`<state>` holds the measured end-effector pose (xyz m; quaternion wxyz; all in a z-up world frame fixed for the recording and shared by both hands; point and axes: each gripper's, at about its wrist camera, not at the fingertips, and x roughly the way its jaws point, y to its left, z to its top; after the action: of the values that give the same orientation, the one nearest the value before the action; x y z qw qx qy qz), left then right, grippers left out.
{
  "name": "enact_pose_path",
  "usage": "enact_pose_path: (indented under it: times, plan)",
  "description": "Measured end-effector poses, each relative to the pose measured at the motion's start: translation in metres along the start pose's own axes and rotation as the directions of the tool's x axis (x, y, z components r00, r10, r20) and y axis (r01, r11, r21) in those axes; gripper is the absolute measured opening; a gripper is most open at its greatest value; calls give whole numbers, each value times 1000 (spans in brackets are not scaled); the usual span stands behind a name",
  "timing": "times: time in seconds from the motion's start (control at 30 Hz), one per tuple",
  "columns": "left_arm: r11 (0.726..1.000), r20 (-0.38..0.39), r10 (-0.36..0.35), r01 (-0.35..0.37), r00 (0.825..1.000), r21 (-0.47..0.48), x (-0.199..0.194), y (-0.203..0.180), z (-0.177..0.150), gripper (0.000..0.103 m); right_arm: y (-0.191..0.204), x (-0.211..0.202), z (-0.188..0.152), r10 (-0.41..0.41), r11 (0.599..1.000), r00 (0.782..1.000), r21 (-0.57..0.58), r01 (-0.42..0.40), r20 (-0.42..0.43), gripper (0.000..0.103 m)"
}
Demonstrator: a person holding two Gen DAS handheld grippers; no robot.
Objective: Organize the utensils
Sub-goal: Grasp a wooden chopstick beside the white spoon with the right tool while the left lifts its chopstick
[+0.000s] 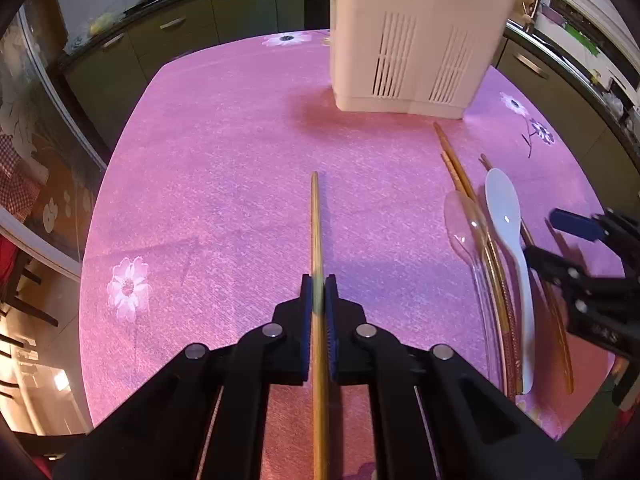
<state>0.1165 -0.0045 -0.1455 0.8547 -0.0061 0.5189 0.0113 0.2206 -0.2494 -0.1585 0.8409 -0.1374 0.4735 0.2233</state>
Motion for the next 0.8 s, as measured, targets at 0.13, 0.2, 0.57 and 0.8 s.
enact_pose_path:
  times: [0.13, 0.2, 0.57, 0.8]
  plan:
    - [1000, -5, -14, 14, 1000, 0, 0, 3, 1, 6, -2, 9, 13, 15, 999, 1000, 31, -14, -16, 53]
    - [1000, -8, -14, 14, 1000, 7, 0, 3, 2, 6, -3, 13, 22, 16, 999, 1000, 35, -15, -25, 52]
    - [999, -14, -33, 33, 999, 15, 7, -1, 11, 6, 2, 13, 39, 39, 999, 996, 4, -39, -75, 6]
    - [997, -3, -81, 81, 997, -6, -2, 5, 12, 6, -22, -27, 33, 107, 991, 993, 82, -110, 46, 6]
